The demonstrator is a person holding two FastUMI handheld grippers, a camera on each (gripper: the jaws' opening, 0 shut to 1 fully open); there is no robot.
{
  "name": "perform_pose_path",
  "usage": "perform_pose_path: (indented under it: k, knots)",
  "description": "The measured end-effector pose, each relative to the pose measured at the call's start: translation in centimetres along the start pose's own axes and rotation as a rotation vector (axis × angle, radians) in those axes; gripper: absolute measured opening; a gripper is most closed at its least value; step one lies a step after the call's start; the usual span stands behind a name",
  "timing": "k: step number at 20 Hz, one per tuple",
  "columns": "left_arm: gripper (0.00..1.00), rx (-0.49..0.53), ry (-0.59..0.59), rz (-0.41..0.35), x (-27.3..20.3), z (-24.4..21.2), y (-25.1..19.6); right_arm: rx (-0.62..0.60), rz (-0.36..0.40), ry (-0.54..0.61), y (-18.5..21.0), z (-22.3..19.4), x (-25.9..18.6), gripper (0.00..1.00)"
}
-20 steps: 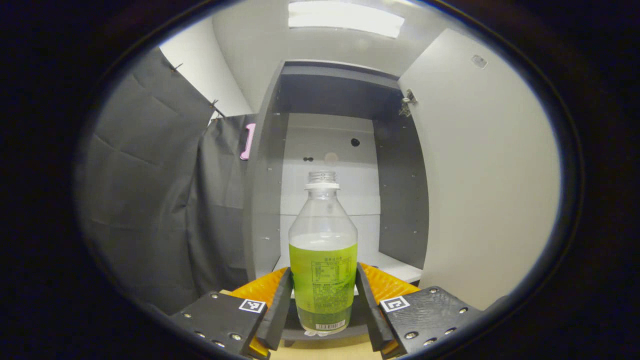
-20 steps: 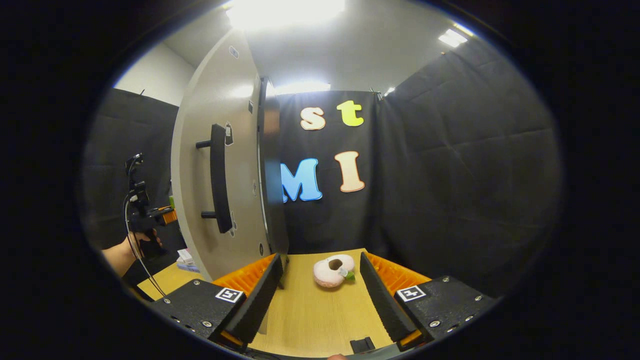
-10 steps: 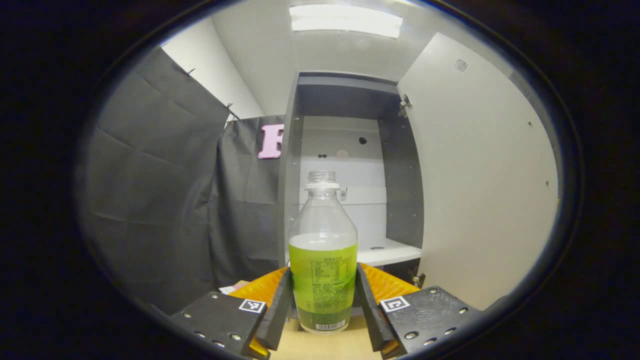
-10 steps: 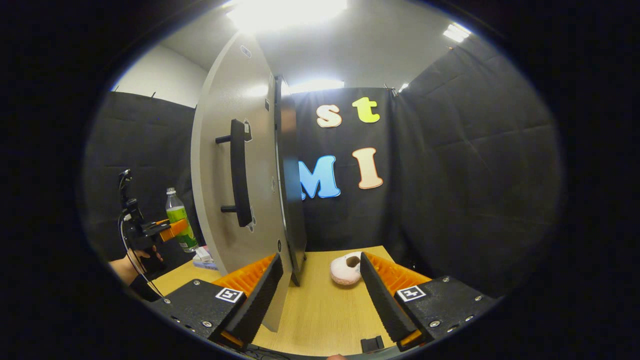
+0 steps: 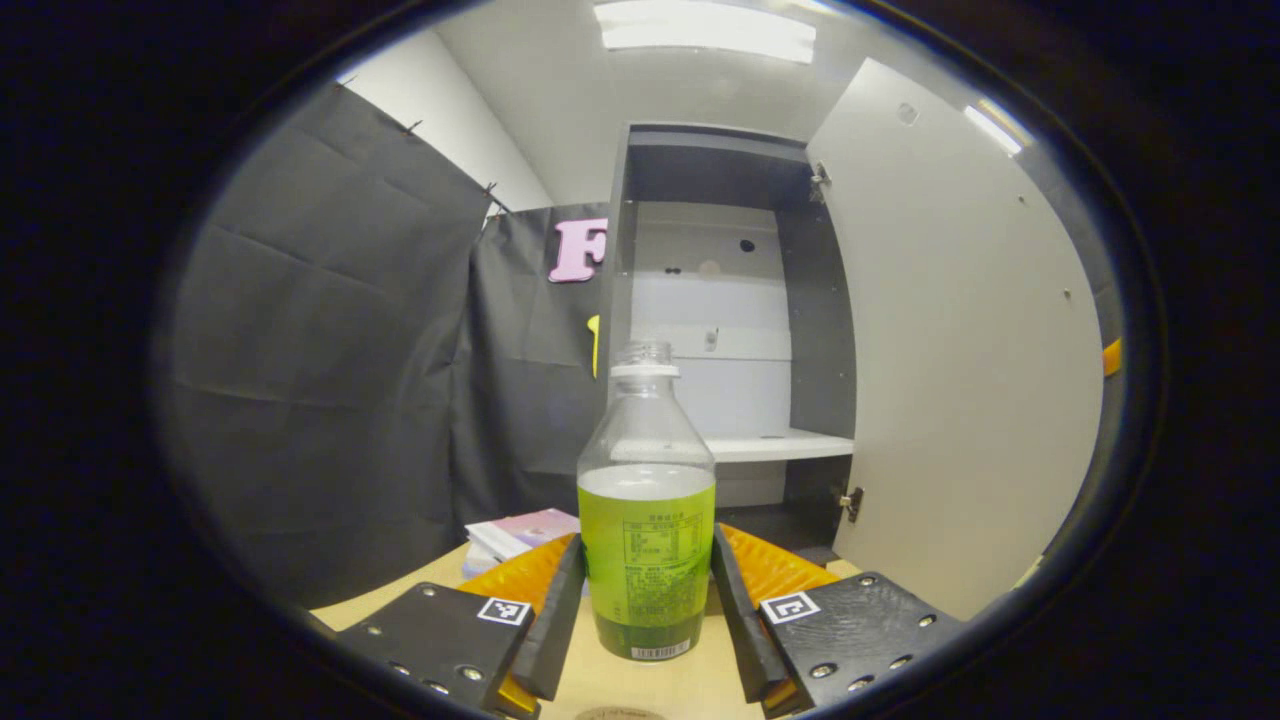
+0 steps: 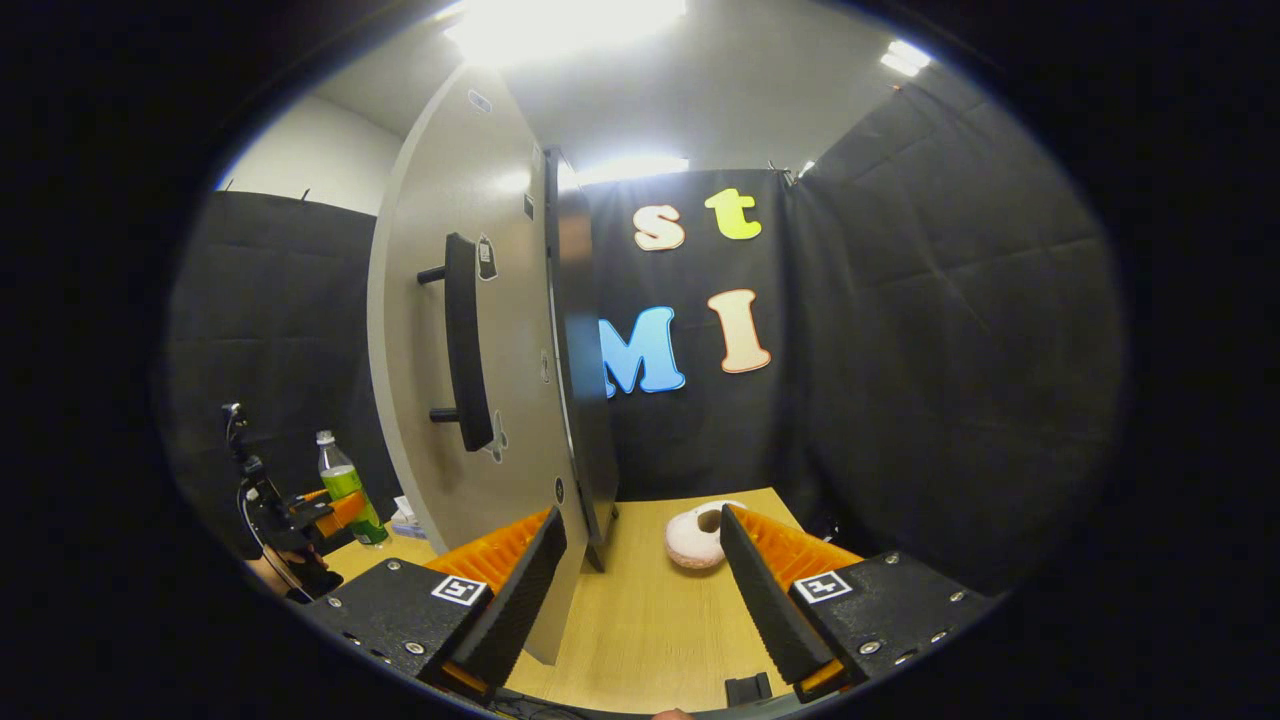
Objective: Open the cabinet door with the right hand, grasp the bottle in the cabinet with the left hand and place it on the coaster, then close the cabinet door with the right hand.
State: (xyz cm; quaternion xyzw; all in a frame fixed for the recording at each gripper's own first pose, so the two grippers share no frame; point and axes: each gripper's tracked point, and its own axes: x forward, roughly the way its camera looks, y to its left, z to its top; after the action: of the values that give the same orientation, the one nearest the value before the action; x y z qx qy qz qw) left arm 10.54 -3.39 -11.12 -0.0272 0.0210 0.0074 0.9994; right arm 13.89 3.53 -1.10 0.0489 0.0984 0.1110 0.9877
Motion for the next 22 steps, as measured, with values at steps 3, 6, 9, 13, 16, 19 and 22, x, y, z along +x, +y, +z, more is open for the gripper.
perform_pose_path:
  k: [3, 6, 9, 13, 16, 19, 22]
  knots:
    - [0.64, 0.0, 0.016, 0.02, -0.9, -2.9, 0.8, -0.005, -0.011, 0.014, -0.2, -0.2, 0.1, 0.95]
    - [0.68, 0.0, 0.041, 0.039, -2.0, -6.1, 1.3, -0.006, -0.023, 0.025, -0.4, -0.6, 0.5, 0.95]
    - [0.68, 0.011, 0.097, 0.064, -2.7, -10.2, 1.9, -0.005, -0.029, 0.048, -0.5, -1.4, 0.7, 0.95]
    - [0.68, -0.008, 0.151, 0.089, -3.3, -14.9, 2.4, -0.032, -0.041, 0.081, -0.7, -2.4, 0.8, 0.95]
    - [0.68, -0.007, 0.168, 0.117, -3.9, -17.0, 2.8, -0.04, -0.011, 0.089, 0.3, -2.6, 1.0, 0.95]
    - [0.64, 0.004, 0.184, 0.146, -4.6, -18.5, 3.1, -0.043, 0.007, 0.079, 0.8, -2.1, 1.5, 0.95]
    - [0.68, 0.011, 0.214, 0.16, -5.1, -19.9, 3.0, -0.042, 0.019, 0.085, 1.1, -2.1, 2.1, 0.95]
